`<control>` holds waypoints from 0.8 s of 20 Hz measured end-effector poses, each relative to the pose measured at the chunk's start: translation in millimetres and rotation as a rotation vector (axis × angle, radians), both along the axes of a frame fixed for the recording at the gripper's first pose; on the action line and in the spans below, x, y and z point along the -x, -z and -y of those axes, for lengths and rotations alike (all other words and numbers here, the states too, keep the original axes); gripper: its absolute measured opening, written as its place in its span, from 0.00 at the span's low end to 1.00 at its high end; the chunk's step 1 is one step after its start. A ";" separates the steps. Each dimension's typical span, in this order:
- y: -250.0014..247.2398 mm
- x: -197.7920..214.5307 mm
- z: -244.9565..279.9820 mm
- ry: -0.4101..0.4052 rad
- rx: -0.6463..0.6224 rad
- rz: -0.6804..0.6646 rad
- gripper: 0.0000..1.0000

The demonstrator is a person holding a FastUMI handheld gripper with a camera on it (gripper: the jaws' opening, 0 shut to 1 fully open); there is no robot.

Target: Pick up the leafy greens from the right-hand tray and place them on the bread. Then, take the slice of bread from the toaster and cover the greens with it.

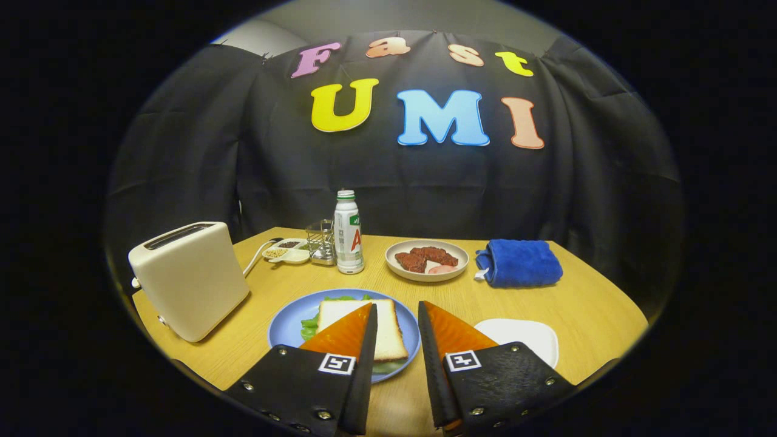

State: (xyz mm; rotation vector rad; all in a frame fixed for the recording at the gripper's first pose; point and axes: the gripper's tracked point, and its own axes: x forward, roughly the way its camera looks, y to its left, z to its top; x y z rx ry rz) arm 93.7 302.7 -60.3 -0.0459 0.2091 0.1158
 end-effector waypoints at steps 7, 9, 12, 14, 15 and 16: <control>-49.0 13.9 90.4 0.000 -0.047 0.141 0.39; -51.4 20.3 140.8 0.023 -0.035 0.174 0.39; -56.1 26.7 201.6 0.065 0.013 0.205 0.39; -54.0 24.6 239.4 0.081 0.003 0.216 0.39; -51.7 23.7 259.9 0.092 0.000 0.220 0.39; -48.5 22.4 277.6 0.092 0.004 0.221 0.39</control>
